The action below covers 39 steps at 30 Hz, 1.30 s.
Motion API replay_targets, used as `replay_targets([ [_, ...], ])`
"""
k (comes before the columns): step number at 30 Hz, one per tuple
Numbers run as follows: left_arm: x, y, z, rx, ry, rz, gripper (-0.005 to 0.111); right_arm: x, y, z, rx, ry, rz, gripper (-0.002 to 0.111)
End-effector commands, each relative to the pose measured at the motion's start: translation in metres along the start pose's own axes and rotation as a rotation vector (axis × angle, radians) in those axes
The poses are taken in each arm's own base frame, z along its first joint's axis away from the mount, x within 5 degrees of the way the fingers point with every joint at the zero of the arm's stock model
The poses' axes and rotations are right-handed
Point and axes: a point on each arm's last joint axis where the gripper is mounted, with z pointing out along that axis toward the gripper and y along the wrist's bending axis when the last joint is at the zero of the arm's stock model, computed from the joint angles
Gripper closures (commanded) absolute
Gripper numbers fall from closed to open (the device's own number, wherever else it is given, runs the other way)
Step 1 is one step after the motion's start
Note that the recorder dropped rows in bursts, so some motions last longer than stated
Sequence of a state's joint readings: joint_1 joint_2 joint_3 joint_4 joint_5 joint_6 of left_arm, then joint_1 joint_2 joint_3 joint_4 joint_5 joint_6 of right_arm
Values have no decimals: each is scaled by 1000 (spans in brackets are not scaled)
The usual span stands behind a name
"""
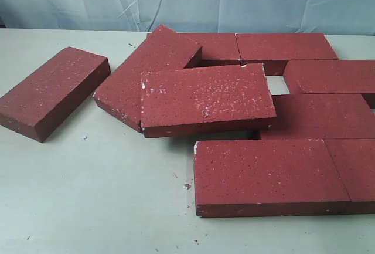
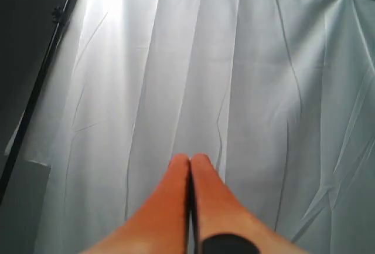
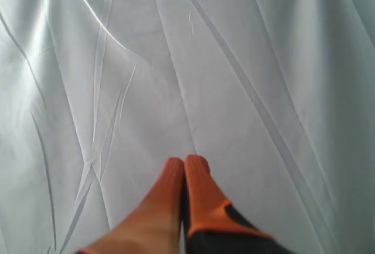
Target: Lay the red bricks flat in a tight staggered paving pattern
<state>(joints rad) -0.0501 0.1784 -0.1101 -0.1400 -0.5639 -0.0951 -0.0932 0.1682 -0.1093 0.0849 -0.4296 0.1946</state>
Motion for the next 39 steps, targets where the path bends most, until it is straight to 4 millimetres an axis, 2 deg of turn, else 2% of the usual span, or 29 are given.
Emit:
replay_targets([
  [1,6,-2,32,-18,114,44,107,-3,5,28,-8,89,-75,109],
  [4,18,-8,65,39,251,151,107,-3,9,57,-31,167,-149,109],
  [7,28,-9,90,44,375,185,107,-1,11,79,-41,243,-199,109],
  [8,36,-9,103,43,450,203,107,2,11,93,-41,301,-228,109],
  [12,73,-5,137,54,712,291,107,20,6,135,-15,499,-283,109],
  [15,95,2,150,28,941,345,107,38,3,159,-1,634,-304,109],
  [18,110,7,155,5,1074,358,107,57,4,176,3,792,-344,109],
  [22,130,11,157,12,1152,379,107,75,11,197,-1,987,-407,109],
  [30,150,17,152,21,1363,418,107,111,28,232,-73,1271,-478,109],
  [33,155,11,148,138,1445,414,107,125,36,248,-158,1314,-455,109],
  [39,167,-15,141,523,1500,285,107,152,53,279,-309,1344,-326,109],
])
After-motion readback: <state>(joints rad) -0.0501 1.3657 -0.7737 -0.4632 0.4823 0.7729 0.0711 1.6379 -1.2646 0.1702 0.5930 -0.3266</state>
